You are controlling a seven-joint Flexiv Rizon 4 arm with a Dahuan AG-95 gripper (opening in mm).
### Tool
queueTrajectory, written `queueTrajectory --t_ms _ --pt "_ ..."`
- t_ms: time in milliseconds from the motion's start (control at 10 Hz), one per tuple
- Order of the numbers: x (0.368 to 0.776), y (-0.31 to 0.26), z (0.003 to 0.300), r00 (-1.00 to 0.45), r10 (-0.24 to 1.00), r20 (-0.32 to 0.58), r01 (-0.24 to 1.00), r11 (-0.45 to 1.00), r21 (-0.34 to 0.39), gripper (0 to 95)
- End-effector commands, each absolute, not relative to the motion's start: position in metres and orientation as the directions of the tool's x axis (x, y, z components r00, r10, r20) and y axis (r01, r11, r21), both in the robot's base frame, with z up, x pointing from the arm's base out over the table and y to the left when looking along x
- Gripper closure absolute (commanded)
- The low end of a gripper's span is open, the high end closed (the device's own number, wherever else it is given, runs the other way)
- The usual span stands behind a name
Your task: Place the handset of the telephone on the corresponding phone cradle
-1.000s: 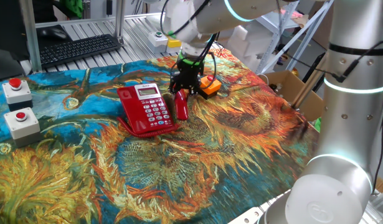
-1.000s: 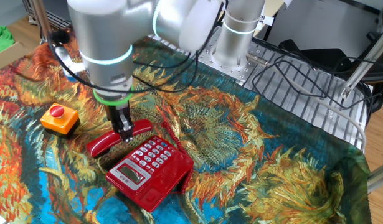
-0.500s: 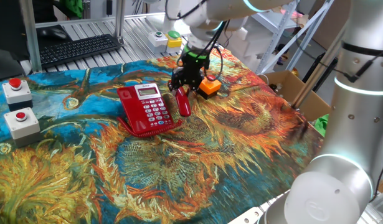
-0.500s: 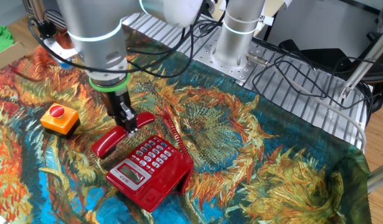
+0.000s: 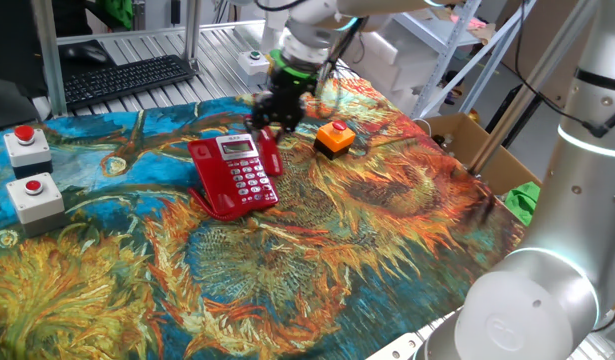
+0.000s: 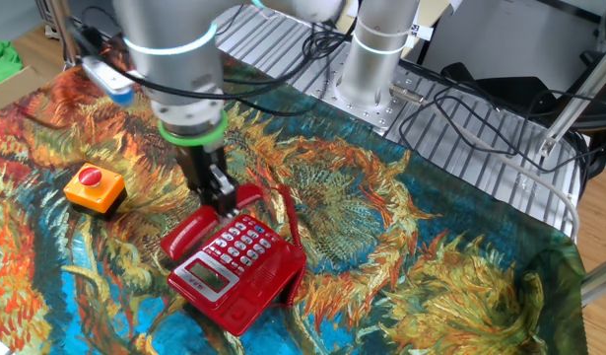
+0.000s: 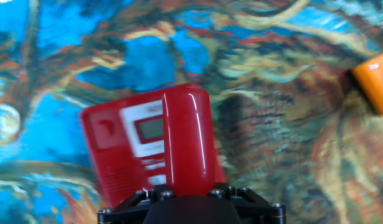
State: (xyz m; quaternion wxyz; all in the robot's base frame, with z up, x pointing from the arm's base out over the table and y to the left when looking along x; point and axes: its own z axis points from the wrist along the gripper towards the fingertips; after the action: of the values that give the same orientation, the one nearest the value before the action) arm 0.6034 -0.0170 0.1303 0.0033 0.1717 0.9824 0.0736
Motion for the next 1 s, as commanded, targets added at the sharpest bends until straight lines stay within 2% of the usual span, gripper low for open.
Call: queueTrajectory --t_ms 100,500,1000 --pt "0.605 0.011 0.138 -0.911 0.412 0.026 0.412 0.902 0.128 95.0" --pt "0.608 0.051 0.142 -0.915 0.403 -0.021 0.397 0.909 0.127 95.0" --pt "0.610 0.072 0.129 -0.934 0.346 -0.083 0.340 0.937 0.079 95.0"
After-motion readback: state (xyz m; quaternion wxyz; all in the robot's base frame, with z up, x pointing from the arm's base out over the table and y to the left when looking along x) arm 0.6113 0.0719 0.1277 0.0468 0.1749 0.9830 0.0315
